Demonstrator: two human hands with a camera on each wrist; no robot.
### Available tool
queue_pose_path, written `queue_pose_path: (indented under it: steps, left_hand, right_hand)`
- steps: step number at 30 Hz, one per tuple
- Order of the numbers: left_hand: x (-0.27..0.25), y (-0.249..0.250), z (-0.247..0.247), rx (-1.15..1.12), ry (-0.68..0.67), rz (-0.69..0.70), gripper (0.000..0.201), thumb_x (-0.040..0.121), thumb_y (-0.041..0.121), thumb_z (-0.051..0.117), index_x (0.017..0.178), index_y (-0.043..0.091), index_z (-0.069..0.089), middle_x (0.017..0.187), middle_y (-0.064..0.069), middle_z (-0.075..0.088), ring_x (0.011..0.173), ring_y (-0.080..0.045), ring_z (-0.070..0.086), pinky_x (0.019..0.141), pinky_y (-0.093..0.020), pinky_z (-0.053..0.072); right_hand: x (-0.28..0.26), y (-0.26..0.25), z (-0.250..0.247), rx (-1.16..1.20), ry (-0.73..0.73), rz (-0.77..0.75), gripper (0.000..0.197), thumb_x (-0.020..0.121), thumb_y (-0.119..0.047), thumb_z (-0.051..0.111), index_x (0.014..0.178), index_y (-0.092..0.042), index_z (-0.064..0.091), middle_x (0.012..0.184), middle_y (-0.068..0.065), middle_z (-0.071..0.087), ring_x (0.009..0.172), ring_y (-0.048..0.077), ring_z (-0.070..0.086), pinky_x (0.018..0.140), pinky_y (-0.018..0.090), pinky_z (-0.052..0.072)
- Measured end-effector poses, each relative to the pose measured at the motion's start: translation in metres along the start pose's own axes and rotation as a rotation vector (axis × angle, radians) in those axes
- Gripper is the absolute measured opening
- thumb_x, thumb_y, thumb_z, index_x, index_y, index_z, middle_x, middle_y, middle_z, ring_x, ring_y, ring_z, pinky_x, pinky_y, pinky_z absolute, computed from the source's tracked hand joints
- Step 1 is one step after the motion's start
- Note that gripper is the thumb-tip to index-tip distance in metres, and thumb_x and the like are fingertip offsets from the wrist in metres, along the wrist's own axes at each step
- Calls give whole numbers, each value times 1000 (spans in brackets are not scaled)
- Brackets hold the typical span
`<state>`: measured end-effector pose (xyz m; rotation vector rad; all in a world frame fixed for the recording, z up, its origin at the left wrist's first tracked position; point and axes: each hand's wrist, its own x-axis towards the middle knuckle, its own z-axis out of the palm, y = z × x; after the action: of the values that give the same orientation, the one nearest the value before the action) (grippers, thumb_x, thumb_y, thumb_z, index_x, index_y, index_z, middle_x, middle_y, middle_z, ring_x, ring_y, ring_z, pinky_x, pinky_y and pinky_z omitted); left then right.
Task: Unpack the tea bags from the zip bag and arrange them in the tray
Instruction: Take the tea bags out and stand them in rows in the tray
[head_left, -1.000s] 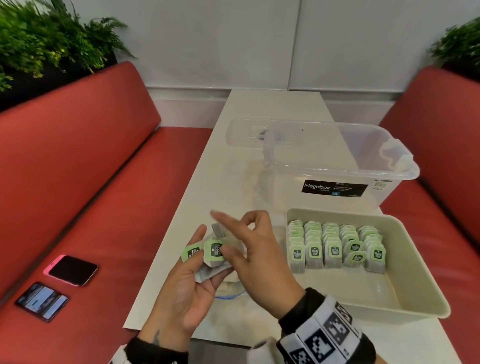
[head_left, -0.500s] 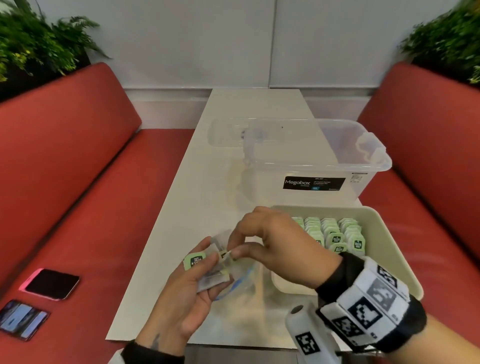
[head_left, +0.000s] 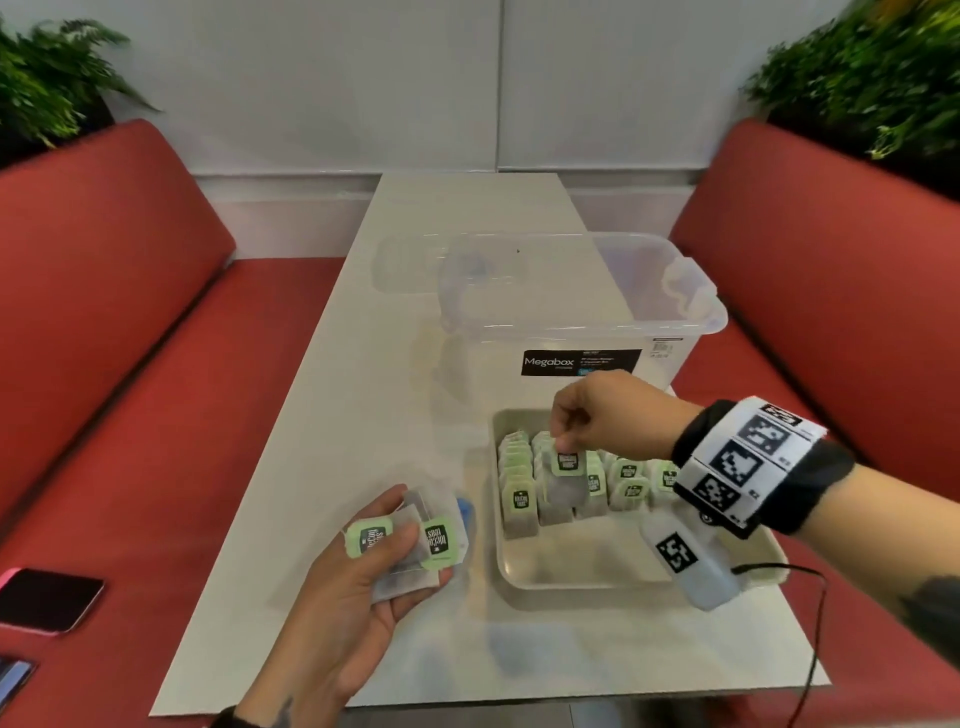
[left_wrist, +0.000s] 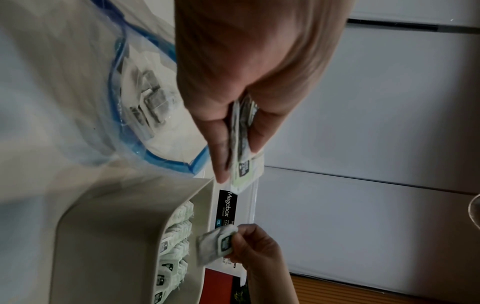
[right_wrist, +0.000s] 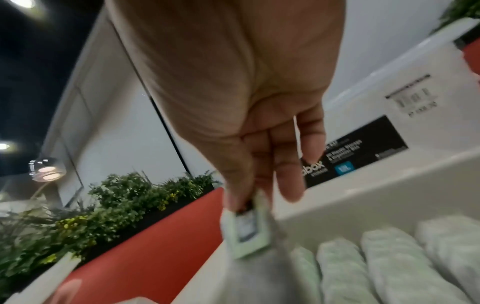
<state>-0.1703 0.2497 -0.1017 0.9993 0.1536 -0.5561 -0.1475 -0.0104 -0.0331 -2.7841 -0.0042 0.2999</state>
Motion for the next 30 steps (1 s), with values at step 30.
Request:
queue_pose_path:
  steps: [30]
  left_hand:
    - [0, -1, -6, 63, 73, 69, 34, 67, 5, 58, 100, 11, 63, 90, -10, 73, 75, -28, 71, 51, -35, 58]
  right_hand:
    - [58, 19, 40, -204, -492, 6, 7, 79, -11, 71, 82, -15, 67, 72, -5, 64, 43, 0, 54, 52, 14, 47]
